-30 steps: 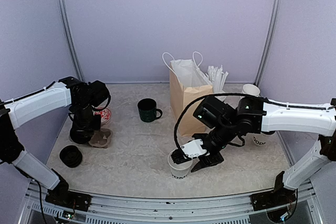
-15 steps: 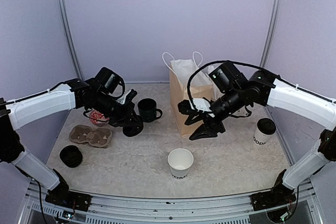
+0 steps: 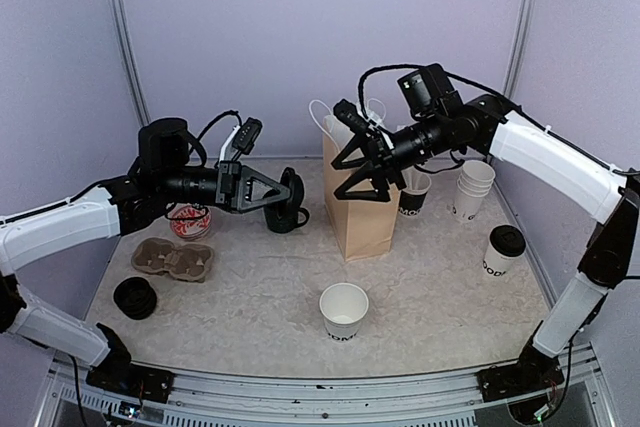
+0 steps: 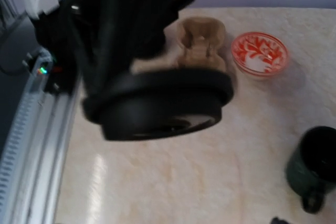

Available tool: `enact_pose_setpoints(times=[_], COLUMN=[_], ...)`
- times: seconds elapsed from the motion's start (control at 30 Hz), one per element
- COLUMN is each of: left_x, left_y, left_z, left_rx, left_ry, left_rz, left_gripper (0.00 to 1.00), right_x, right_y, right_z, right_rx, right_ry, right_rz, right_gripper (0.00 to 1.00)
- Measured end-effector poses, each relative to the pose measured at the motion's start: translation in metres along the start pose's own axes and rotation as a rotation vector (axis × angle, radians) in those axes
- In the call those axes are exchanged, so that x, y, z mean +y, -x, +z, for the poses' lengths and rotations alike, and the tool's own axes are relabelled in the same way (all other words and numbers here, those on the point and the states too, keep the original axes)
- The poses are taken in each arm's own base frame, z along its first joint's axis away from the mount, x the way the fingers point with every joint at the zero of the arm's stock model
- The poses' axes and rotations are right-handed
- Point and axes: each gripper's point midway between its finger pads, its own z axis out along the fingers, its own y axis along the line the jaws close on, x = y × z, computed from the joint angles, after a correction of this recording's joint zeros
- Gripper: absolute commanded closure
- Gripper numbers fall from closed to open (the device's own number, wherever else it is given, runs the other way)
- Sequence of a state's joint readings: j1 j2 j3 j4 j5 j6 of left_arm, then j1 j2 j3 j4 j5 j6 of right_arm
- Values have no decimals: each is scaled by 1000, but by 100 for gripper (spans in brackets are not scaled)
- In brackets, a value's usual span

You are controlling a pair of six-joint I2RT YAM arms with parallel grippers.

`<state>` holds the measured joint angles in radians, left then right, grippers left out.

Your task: Pack the takeout coffee

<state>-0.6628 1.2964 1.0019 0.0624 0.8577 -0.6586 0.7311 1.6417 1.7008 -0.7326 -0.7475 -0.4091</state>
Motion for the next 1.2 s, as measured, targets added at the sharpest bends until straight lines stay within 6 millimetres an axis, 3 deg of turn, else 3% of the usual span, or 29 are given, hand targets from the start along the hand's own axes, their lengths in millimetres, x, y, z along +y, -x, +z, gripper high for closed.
enact_pose_setpoints(times=[0.2, 0.37, 0.93, 0.97, 1.1, 1.2], left_x=[-42, -59, -65, -64, -49, -19], left_y=[22, 29, 34, 34, 33, 38], left_z=[-8, -13, -11, -11, -5, 3], left_rx=[-96, -132, -176, -176, -168, -167], left_ry=[-165, -236, -336, -334, -265, -97], left_rz=[136, 192, 181, 179, 168, 149], left_gripper=[100, 100, 100, 99, 72, 60], right_x=[-2, 3, 9, 7, -6, -14], right_y=[17, 35, 58, 57, 48, 36], right_z=[9, 8, 22, 22, 27, 29], right_rx=[-65, -123, -163, -159, -126, -92], right_ry=[86, 148, 211, 199, 116, 60], right_rz=[82, 115, 135, 137, 138, 131], right_gripper=[12, 5, 3, 3, 4, 3])
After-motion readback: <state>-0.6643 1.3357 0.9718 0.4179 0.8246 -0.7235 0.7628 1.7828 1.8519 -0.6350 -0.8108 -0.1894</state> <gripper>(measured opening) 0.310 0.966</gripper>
